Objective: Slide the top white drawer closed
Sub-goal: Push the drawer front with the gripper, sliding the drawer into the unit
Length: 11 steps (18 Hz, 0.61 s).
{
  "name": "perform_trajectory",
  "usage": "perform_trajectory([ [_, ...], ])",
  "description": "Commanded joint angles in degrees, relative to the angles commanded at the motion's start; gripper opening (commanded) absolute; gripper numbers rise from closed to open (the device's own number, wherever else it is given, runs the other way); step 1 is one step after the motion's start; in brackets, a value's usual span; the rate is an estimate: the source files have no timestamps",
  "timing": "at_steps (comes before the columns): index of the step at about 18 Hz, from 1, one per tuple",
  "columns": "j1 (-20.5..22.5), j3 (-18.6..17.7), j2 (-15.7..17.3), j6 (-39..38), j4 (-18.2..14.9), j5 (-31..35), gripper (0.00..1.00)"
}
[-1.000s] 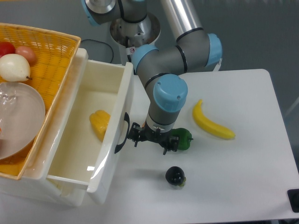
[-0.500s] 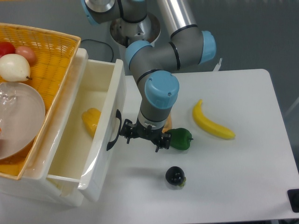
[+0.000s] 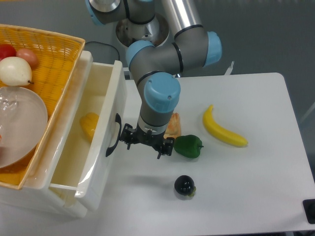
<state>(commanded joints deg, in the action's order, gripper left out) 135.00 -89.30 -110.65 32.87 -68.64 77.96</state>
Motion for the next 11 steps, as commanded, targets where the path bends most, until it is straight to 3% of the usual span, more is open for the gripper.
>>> perform_trajectory([
  [11,-2.4,-0.4,0.3,-0.2,0.0,-0.9,1.00],
])
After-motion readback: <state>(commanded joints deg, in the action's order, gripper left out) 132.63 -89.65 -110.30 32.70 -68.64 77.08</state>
